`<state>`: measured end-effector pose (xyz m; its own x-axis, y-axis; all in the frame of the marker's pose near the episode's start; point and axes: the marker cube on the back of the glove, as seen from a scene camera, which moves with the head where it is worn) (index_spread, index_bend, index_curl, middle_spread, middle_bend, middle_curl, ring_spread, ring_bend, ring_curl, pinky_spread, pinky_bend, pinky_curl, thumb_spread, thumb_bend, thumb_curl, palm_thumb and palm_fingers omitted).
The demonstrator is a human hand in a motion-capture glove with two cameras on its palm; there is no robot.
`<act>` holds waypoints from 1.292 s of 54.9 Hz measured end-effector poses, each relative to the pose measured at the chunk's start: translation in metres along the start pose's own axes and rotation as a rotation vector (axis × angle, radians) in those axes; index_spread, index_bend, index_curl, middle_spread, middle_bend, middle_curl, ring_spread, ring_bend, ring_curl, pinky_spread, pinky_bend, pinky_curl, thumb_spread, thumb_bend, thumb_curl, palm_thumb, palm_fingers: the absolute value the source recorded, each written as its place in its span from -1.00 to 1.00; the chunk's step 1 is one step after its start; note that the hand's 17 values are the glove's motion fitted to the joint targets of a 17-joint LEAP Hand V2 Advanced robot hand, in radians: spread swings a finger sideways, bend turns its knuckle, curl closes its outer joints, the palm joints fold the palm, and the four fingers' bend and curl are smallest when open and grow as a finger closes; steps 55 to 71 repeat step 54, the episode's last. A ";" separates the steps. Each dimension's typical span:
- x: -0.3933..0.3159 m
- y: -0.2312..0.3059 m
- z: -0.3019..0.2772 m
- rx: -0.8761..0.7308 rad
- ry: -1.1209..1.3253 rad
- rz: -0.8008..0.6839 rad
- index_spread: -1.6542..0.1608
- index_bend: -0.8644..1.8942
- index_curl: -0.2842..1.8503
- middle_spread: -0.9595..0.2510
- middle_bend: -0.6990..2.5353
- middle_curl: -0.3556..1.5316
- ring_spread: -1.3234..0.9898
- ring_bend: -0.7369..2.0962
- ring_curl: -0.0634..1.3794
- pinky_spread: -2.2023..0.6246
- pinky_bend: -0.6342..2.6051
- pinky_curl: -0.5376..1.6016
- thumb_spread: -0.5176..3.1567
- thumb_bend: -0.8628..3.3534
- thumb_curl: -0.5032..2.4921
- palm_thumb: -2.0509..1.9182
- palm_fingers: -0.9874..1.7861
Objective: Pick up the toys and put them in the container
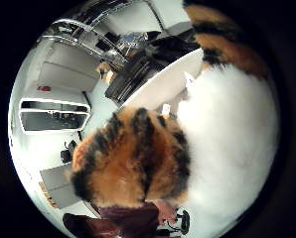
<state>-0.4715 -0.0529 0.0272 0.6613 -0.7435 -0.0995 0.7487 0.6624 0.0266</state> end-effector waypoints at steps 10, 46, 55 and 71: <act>-0.005 -0.002 0.012 -0.193 -0.100 0.122 0.55 0.23 0.29 0.15 0.07 0.36 -0.20 0.40 0.08 0.35 -0.02 -0.06 -0.32 -0.61 0.00 0.30 0.24; -0.003 0.009 0.002 -0.151 -0.098 0.118 0.71 -0.35 -0.51 0.76 -0.52 -0.29 0.18 -0.17 -0.34 0.60 0.12 -0.11 -0.05 -0.60 -0.35 0.08 -0.57; 0.002 0.015 0.004 -0.143 -0.076 0.092 0.71 -0.34 -0.54 0.77 -0.51 -0.34 0.19 -0.19 -0.36 0.60 0.09 -0.14 -0.03 -0.59 -0.37 0.09 -0.53; 0.002 0.015 0.004 -0.143 -0.076 0.092 0.71 -0.34 -0.54 0.77 -0.51 -0.34 0.19 -0.19 -0.36 0.60 0.09 -0.14 -0.03 -0.59 -0.37 0.09 -0.53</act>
